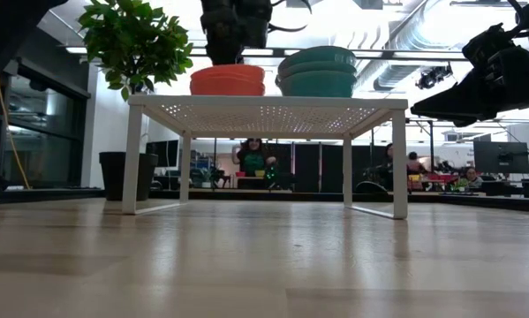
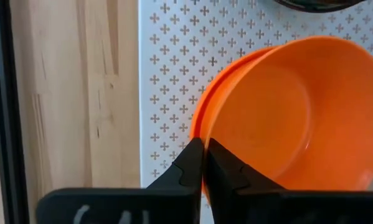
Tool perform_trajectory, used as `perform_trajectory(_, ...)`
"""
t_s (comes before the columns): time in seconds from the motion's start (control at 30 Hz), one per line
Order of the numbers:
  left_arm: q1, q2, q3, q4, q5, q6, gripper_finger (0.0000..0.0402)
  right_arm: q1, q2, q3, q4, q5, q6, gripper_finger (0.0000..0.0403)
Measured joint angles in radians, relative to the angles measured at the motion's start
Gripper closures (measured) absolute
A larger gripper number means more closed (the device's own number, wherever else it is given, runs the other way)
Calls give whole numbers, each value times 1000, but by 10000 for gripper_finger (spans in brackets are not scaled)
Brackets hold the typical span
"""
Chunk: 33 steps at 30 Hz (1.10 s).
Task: Pick & Place Mini bowls
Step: Stack the orange bowl on the orange bowls on the shelf
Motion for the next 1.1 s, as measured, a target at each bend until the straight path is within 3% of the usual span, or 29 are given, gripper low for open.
perform_trajectory(0.3,0,0,0,-9,-1,21,351,0,0,0,0,0,0,309)
perform_trajectory(0.6,0,0,1,-10,-2,62,236,0,0,0,0,0,0,309)
perform_trajectory(0.73,0,0,59,-59,-14,106,200,0,0,0,0,0,0,309)
perform_trajectory(0.93,-1,-3,227,-110,-113,172,205,0,0,0,0,0,0,309)
perform_trajectory(1.1,-7,-7,266,-112,-118,227,262,0,0,0,0,0,0,309)
